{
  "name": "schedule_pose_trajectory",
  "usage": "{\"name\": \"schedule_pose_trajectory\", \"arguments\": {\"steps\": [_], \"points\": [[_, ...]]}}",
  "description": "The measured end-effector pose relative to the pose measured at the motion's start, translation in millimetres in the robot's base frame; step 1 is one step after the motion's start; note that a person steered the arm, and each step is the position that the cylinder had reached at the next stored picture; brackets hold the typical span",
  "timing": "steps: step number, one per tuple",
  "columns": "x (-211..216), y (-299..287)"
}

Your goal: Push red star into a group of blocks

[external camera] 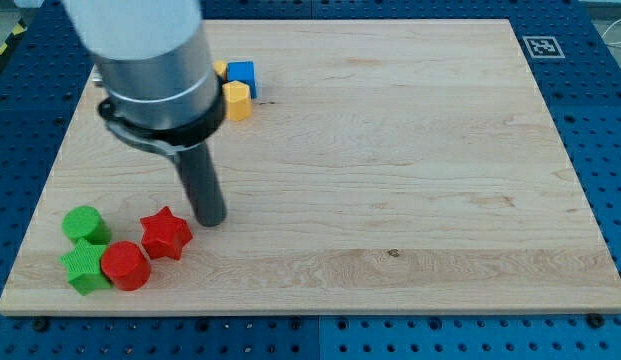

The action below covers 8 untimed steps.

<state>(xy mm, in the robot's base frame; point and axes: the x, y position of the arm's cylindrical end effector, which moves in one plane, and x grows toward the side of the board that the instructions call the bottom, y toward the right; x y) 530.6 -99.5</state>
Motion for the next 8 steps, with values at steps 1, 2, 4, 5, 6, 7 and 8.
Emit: {"name": "schedule_pose_trajectory", "arguments": {"steps": [1, 2, 4, 5, 6, 7, 8], "points": [[18, 10], [25, 5], [25, -33], [25, -44], [25, -44], [6, -41], [-13, -41]]}}
